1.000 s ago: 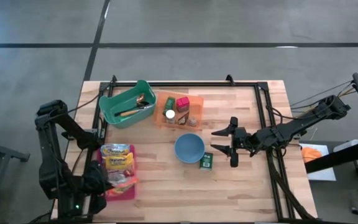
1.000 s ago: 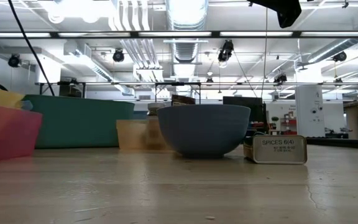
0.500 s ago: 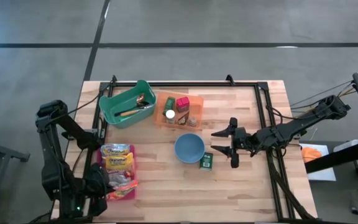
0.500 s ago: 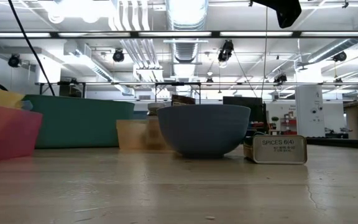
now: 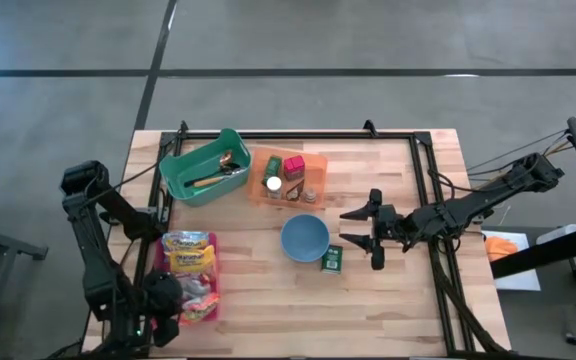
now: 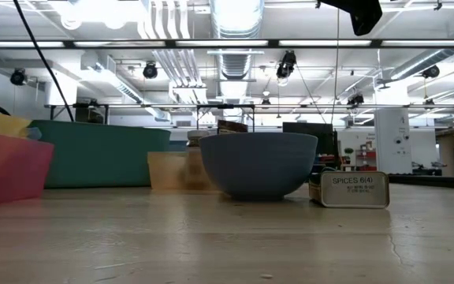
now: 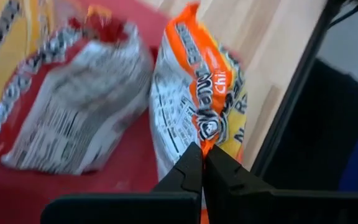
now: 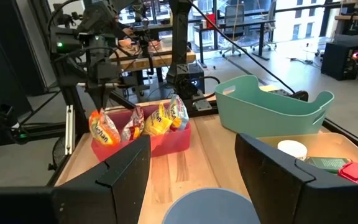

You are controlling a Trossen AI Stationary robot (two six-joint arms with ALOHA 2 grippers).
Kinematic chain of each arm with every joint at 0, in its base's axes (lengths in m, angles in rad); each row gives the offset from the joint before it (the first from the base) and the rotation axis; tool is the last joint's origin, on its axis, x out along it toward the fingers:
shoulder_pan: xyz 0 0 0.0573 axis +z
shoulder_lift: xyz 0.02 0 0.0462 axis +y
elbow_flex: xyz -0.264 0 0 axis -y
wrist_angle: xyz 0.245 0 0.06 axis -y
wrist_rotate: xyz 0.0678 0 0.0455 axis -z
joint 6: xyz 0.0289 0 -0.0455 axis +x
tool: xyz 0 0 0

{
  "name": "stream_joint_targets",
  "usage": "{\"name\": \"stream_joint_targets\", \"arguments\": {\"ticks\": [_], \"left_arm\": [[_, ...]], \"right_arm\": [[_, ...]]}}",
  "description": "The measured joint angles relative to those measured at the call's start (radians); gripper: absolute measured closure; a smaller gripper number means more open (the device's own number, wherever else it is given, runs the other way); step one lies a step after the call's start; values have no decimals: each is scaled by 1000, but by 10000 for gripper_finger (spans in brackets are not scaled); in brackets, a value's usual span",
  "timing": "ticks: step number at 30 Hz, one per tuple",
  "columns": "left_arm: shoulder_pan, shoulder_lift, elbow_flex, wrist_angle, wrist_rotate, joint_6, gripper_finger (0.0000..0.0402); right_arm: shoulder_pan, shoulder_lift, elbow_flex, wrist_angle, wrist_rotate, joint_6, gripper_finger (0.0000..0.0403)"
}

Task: Pick & Place Food Item
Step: Put the orange noodle pack into the pink bin

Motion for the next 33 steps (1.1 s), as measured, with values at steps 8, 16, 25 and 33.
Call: {"name": "stream_joint_targets", "arguments": {"ticks": [8, 16, 25, 33], "left_arm": [[1, 0, -3, -75, 134, -26, 401], [18, 0, -3, -204, 158, -13, 401], [19, 0, -3, -179, 158, 66, 401], [20, 0, -3, -76, 140, 142, 399]], "right_arm": [[0, 0, 0, 2, 0, 0, 172], [0, 0, 0, 4, 0, 0, 172], [0, 0, 0, 4, 0, -1, 172], [0, 0, 0, 4, 1, -1, 172]]}}
